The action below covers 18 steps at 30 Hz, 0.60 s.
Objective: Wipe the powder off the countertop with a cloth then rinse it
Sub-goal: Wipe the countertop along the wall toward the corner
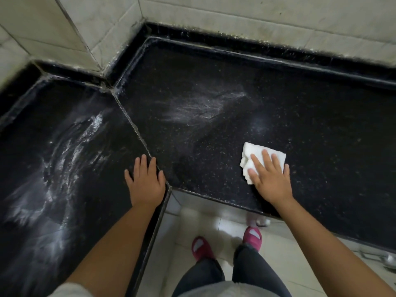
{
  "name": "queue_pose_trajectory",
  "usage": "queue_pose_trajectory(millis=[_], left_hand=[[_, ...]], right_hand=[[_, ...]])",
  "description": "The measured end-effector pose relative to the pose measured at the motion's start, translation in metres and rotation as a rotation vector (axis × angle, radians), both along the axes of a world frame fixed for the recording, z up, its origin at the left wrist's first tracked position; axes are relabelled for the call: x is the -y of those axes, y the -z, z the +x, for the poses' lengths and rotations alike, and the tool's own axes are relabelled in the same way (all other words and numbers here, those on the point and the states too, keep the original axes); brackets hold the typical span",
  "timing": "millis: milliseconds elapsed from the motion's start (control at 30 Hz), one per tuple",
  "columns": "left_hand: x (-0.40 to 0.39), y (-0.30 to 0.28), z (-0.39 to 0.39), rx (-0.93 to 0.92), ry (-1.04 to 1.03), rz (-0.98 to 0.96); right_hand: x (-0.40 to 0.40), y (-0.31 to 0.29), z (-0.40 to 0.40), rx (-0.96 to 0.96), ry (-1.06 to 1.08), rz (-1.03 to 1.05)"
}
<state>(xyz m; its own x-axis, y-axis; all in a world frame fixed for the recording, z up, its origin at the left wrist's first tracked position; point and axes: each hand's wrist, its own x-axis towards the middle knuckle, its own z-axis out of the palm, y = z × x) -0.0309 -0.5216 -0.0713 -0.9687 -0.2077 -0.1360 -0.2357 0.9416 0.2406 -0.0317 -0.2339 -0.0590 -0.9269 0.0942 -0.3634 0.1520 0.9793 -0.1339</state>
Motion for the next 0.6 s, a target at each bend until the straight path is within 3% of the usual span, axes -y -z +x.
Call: queue_pose_trajectory(millis=[133,300,433,600], left_hand=[[-0.002,-0.002,0.002,0.025,0.004,-0.025],[-0.001,-0.005,0.003,0.039,0.006,-0.041],[-0.002,-0.006,0.004,0.053,0.023,-0.052],[0.001,-0.002,0.001,0.036,0.02,-0.032]], right_hand=[[-0.018,0.0,0.047,-0.1,0.133,-0.003],[-0.009,0.002,0.082,0.032,0.261,0.069],[-0.026,-0.001,0.058,0.032,0.208,0.098],[-0.045,-0.011,-0.012,0.045,0.352,0.01]])
